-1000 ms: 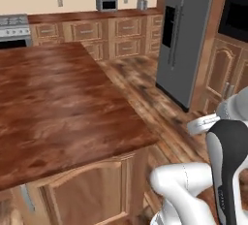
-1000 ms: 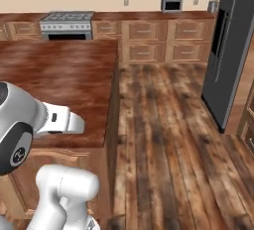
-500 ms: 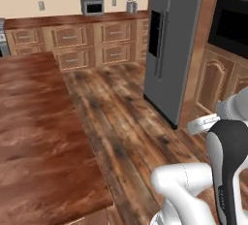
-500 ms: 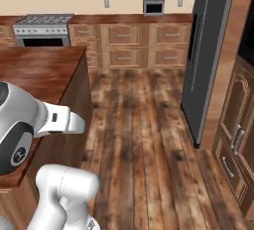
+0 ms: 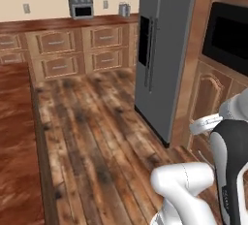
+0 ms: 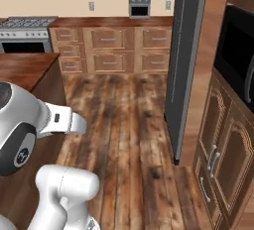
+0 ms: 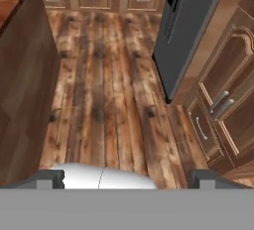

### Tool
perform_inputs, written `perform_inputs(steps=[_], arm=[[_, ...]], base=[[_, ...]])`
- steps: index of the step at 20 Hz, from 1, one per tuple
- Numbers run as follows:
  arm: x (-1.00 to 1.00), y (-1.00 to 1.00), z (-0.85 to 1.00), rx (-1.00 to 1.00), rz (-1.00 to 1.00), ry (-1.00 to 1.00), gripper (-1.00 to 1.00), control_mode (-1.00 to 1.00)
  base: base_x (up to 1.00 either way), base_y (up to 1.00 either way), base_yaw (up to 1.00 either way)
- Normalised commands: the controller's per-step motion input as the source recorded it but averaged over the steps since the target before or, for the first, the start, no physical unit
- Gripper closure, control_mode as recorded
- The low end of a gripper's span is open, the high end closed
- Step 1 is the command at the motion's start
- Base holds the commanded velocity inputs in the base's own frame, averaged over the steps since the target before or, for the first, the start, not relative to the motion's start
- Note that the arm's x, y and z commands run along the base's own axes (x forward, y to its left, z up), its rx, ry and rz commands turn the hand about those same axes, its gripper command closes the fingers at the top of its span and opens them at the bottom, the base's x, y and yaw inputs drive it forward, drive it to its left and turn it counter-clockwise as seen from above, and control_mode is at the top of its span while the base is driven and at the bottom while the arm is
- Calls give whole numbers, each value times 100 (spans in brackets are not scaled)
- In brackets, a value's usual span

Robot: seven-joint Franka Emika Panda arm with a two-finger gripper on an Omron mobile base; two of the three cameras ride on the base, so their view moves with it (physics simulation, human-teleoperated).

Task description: Take the smaller bowl and place it next to the appetizer plate on the dining counter , and place the larger bowl next to the plate with cooked food.

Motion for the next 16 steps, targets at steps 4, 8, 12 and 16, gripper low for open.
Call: perform_inputs(steps=[4,8,12,16], arm=[[0,0,0,0,0,0,-100,100],[0,0,0,0,0,0,-100,100],[0,0,0,0,0,0,-100,100],[0,0,0,0,0,0,-100,100]], base=[[100,-5,6],[100,30,4],[100,22,4],[100,1,0]])
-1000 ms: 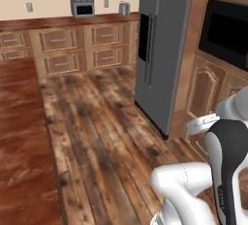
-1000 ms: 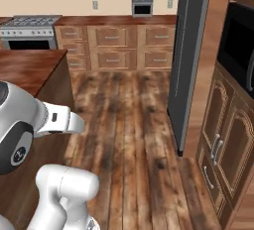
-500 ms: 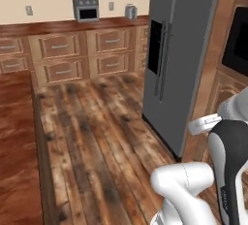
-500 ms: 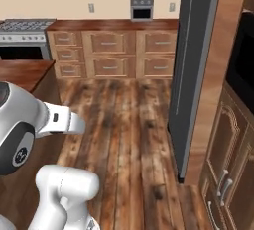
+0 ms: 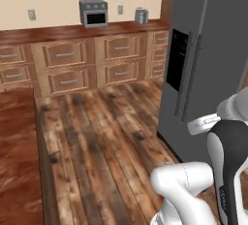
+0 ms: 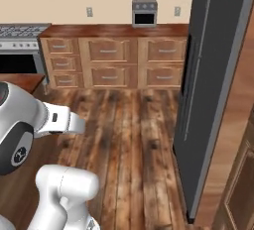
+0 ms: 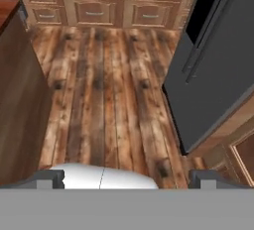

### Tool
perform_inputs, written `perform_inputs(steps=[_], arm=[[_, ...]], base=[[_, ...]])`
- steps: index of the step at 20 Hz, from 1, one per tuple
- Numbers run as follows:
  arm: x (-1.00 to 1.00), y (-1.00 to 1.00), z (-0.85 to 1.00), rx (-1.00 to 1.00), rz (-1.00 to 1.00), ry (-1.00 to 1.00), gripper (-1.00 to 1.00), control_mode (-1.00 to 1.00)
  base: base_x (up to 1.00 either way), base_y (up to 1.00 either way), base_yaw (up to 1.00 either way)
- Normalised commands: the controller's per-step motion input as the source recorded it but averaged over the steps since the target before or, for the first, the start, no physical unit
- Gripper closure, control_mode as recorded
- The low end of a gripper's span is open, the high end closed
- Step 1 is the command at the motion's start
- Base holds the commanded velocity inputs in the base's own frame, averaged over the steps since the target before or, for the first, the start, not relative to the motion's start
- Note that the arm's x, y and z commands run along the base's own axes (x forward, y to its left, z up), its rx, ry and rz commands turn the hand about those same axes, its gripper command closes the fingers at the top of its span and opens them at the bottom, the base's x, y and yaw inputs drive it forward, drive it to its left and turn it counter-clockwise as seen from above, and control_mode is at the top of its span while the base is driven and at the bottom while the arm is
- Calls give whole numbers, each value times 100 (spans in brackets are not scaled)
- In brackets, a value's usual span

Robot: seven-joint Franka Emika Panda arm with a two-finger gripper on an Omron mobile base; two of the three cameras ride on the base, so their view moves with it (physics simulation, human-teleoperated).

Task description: Take the smaller bowl and place it next to the appetizer plate on the dining counter , and place the larger bowl next to the plate with cooked food.

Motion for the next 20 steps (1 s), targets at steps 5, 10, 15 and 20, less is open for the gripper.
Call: perform_inputs(steps=[5,10,15,20], arm=[[0,0,0,0,0,0,-100,100],[0,0,0,0,0,0,-100,100],[0,0,0,0,0,0,-100,100],[0,0,0,0,0,0,-100,100]], base=[[100,0,0],[100,0,0],[100,0,1],[100,0,0]])
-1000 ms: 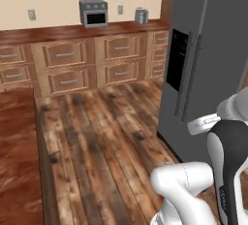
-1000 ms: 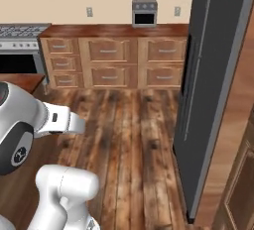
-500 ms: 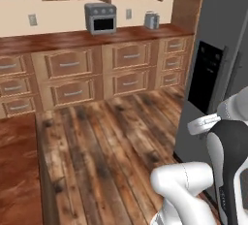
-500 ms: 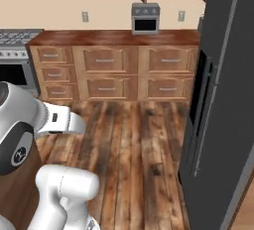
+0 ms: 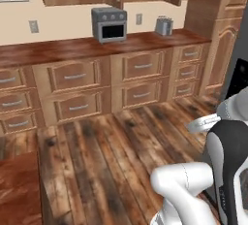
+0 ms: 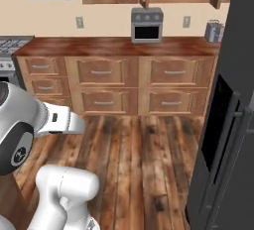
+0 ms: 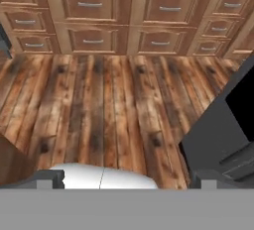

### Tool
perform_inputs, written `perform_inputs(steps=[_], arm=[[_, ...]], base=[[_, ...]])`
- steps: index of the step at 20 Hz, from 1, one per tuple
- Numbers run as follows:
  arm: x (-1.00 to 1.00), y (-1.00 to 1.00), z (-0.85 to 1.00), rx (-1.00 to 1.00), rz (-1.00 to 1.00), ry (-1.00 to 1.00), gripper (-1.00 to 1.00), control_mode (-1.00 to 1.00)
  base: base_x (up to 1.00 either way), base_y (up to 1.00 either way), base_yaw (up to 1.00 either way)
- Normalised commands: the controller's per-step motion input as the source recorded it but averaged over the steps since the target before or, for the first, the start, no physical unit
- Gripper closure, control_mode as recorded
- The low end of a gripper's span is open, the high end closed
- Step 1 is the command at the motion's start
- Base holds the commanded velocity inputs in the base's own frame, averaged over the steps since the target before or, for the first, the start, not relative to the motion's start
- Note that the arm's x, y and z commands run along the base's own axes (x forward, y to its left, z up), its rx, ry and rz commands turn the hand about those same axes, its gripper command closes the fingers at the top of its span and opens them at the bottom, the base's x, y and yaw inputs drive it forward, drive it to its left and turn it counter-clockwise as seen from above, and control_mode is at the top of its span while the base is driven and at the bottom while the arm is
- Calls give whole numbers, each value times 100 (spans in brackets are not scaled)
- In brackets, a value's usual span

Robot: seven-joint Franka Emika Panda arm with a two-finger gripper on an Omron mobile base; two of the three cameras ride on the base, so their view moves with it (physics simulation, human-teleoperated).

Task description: Take the smaller bowl and place it next to the appetizer plate on the dining counter , and place the larger bowl next to the plate with cooked food.

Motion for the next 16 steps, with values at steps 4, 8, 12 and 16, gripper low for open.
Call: perform_inputs(steps=[4,8,12,16], arm=[[0,0,0,0,0,0,-100,100],[0,0,0,0,0,0,-100,100],[0,0,0,0,0,0,-100,100],[0,0,0,0,0,0,-100,100]], base=[[100,0,1],[100,-1,2],[100,-4,3],[100,-10,4]])
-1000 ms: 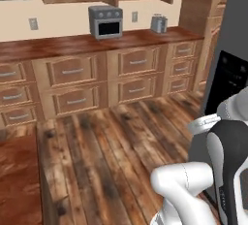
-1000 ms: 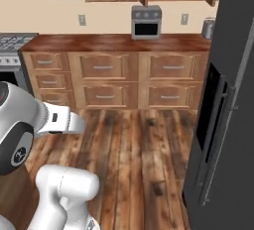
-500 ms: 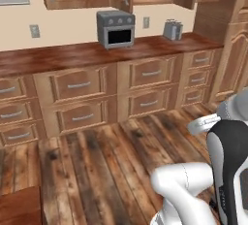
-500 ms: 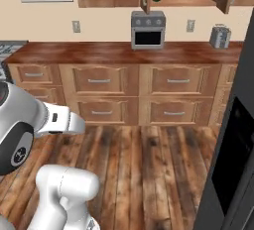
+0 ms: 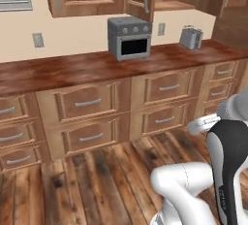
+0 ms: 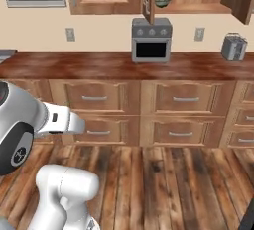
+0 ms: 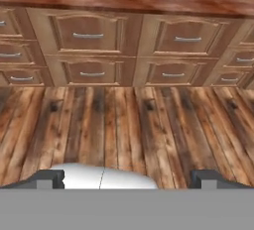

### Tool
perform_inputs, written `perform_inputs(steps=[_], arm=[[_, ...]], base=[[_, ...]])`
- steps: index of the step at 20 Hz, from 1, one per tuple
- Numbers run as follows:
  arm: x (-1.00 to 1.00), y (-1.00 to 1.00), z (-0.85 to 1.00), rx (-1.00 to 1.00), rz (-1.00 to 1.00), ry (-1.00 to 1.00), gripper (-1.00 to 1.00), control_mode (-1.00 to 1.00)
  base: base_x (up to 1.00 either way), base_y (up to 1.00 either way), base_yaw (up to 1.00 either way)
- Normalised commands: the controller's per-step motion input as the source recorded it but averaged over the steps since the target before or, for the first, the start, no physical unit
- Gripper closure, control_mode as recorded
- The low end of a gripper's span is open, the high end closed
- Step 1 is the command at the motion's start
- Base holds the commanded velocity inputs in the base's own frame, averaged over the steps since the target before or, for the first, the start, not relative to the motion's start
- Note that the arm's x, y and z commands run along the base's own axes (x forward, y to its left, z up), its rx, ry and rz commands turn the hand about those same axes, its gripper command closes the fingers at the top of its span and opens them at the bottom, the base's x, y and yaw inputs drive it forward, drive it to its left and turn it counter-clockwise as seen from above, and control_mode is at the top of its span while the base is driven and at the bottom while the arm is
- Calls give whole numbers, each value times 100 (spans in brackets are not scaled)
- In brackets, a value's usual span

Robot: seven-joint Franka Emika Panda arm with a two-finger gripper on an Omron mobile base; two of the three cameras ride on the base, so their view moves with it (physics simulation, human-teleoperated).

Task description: Take the smaller bowl and place it next to the appetizer plate on the dining counter , and place the larger bowl next to the plate with cooked food.

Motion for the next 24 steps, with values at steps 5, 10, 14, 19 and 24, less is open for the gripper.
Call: perform_inputs(steps=[5,10,14,19,24], arm=[[0,0,0,0,0,0,-100,100],[0,0,0,0,0,0,-100,100],[0,0,0,0,0,0,-100,100],[0,0,0,0,0,0,-100,100],[0,0,0,0,0,0,-100,100]], base=[[100,-19,4],[100,-34,4],[81,-59,2],[65,-73,1],[68,-72,1]])
